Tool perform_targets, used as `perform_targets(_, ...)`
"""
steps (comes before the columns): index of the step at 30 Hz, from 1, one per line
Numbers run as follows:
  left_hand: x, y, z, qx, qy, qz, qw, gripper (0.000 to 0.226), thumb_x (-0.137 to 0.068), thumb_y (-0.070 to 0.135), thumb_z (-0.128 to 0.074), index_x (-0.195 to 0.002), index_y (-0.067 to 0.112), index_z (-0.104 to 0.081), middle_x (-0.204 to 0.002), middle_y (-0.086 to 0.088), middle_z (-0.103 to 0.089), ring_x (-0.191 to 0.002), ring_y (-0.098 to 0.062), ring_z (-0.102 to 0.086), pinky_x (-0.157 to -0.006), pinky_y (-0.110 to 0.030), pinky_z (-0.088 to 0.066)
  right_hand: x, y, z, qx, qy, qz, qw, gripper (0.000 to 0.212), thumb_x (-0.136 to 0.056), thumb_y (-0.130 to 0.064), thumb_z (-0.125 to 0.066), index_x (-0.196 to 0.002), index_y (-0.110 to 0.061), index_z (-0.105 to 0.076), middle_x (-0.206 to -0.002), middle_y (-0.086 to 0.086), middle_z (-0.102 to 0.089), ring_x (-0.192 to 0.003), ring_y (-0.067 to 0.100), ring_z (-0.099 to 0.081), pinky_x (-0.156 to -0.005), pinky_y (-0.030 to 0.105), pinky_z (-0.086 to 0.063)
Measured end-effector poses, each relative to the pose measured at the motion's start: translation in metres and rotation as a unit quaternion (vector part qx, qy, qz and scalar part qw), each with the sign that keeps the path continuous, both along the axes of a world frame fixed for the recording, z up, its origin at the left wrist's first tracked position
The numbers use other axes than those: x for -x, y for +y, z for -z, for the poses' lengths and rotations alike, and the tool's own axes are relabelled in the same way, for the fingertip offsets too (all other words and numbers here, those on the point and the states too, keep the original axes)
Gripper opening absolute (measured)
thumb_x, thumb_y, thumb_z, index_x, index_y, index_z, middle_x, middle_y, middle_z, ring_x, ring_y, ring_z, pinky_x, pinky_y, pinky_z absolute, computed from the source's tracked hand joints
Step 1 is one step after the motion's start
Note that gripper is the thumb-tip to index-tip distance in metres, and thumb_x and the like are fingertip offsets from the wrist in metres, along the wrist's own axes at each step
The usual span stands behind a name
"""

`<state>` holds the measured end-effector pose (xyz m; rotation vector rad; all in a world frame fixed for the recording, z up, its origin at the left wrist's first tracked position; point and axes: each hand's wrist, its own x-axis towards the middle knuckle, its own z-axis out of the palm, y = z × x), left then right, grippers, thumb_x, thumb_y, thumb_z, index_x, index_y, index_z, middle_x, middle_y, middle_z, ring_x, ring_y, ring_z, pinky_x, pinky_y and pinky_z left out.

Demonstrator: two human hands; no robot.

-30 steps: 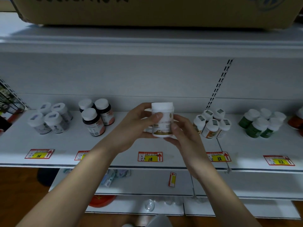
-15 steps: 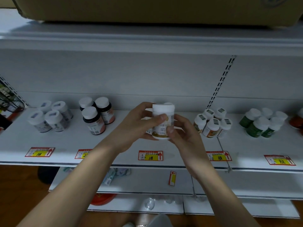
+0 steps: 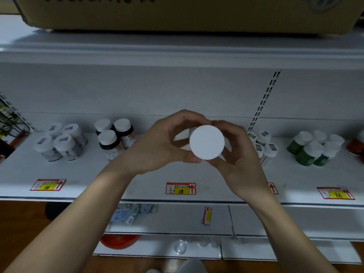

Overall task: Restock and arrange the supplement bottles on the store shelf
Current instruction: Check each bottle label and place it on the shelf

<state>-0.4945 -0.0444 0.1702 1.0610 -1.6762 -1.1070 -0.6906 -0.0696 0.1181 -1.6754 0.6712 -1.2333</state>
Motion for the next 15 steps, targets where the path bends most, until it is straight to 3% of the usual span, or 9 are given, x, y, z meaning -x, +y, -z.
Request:
perform_targets(5,0.003,-0.001,-0.005,0.024,-0.001,0.002,1.000,0.063,-0.067,-0.013,-0.082,-0.118,0.018,-0.059,-0.130,0.000,-0.061,-0.130,-0.016,-0.052,-0.104,-0.044,-0.050,0.001,-0.002,-0.008,0.027,-0.001,0.001,1.000,0.081,-0.079,0.015,-0.070,-0.117,-0.055,-0.055,-0.131,-0.024,-0.053,-0.134,0.009,-0.046,-0.109,0.031,-0.044)
perform_targets(9,0.004,-0.002,-0.006,0.006,0.006,0.004,1.000,0.063,-0.072,-0.011,-0.079,-0.122,0.019,-0.057,-0.131,0.006,-0.060,-0.130,-0.012,-0.052,-0.106,-0.042,-0.049,0.004,-0.004,-0.008,0.027,0.006,-0.004,1.000,0.080,-0.081,0.013,-0.070,-0.119,-0.055,-0.054,-0.131,-0.027,-0.053,-0.134,0.006,-0.046,-0.108,0.026,-0.044)
perform_targets(13,0.004,-0.007,-0.004,-0.008,-0.012,0.012,1.000,0.063,-0.080,-0.007,-0.074,-0.131,0.023,-0.052,-0.136,0.009,-0.057,-0.132,-0.008,-0.050,-0.109,-0.033,-0.045,0.008,-0.007,-0.006,-0.002,0.015,-0.013,1.000,0.063,-0.083,0.003,-0.072,-0.126,-0.037,-0.050,-0.127,-0.032,-0.054,-0.130,0.002,-0.049,-0.101,0.020,-0.046)
perform_targets(15,0.004,-0.011,-0.002,-0.020,-0.022,0.007,1.000,0.067,-0.084,-0.002,-0.072,-0.139,0.025,-0.046,-0.138,0.008,-0.057,-0.131,-0.008,-0.051,-0.109,-0.032,-0.045,0.010,-0.010,-0.007,-0.022,0.035,-0.017,0.999,0.060,-0.083,-0.009,-0.072,-0.133,-0.032,-0.047,-0.130,-0.024,-0.057,-0.127,0.006,-0.053,-0.098,0.023,-0.049)
